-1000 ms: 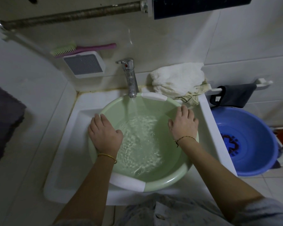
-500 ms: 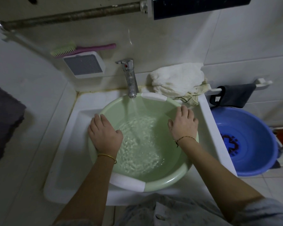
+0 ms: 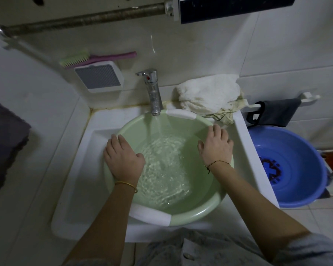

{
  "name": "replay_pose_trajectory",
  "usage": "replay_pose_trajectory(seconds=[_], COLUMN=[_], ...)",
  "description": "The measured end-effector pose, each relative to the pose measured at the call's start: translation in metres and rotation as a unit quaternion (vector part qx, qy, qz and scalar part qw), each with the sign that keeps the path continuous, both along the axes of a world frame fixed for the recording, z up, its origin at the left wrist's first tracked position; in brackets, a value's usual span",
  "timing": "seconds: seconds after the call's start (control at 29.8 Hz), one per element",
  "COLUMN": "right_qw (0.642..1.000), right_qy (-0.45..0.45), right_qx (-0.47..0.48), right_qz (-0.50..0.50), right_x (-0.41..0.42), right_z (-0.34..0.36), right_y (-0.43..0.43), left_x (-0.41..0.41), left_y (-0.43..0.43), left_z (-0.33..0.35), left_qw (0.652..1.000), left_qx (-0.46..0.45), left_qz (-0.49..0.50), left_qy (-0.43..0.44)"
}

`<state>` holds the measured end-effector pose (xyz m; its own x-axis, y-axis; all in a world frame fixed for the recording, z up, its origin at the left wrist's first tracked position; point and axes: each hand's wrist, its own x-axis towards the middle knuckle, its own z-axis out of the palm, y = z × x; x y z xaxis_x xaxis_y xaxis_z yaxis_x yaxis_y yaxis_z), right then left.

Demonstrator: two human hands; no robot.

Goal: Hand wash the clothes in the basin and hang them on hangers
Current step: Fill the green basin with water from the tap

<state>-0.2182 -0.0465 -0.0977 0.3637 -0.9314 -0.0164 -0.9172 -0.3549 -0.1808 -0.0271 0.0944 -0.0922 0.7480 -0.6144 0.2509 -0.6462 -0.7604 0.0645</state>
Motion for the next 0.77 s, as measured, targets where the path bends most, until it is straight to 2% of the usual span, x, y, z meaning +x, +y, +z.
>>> replay_pose_trajectory(seconds=[0.77], right_qw=[1.0], right_qy=[-0.002], right_qx=[0.002], right_qz=[0.0], right_x=[0.0001], right_z=[-0.001], right_y=[-0.0009], left_x=[0.0003], left_y=[-0.0006], left_z=[-0.0009], left_qw=[1.0], left_qx=[-0.007], left_qz=[0.002], left_qy=[-0.005])
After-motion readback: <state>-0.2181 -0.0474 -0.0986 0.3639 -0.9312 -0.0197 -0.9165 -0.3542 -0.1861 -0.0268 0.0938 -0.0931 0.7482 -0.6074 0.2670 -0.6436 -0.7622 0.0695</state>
